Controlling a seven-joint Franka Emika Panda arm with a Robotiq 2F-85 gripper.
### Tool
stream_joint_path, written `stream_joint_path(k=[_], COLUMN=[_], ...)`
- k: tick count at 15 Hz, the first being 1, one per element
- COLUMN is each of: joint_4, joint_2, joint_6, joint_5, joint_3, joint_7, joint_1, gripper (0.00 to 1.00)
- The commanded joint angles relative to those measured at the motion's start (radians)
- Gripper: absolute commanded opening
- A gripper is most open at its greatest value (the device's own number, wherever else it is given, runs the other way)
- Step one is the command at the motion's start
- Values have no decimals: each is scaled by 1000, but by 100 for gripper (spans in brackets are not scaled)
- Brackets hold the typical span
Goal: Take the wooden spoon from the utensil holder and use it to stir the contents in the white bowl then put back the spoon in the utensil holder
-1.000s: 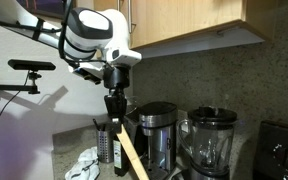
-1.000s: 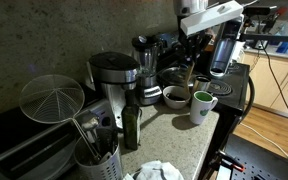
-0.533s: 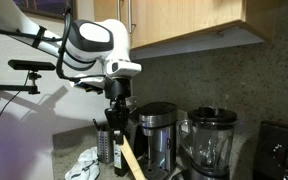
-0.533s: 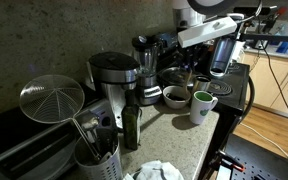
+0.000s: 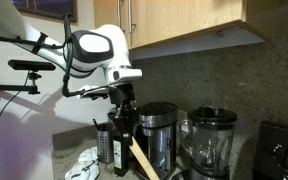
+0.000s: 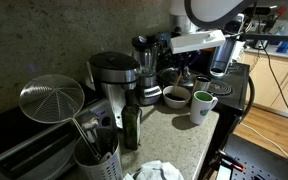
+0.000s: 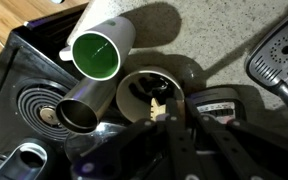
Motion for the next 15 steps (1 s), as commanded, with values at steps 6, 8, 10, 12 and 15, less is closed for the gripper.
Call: stream_joint_path(k=[6, 8, 10, 12, 15], joint_4=[30, 63, 99, 128, 153], joint_2=[18, 22, 32, 41, 56], joint_6=[-68, -146, -230, -292, -341], joint_5=[111, 83, 57, 25, -37], joint_3=[2, 15, 25, 34, 43], joint_7=[-64, -53, -46, -30, 4], joint_1=[13, 12, 14, 15, 18], gripper=[3, 3, 3, 3, 3])
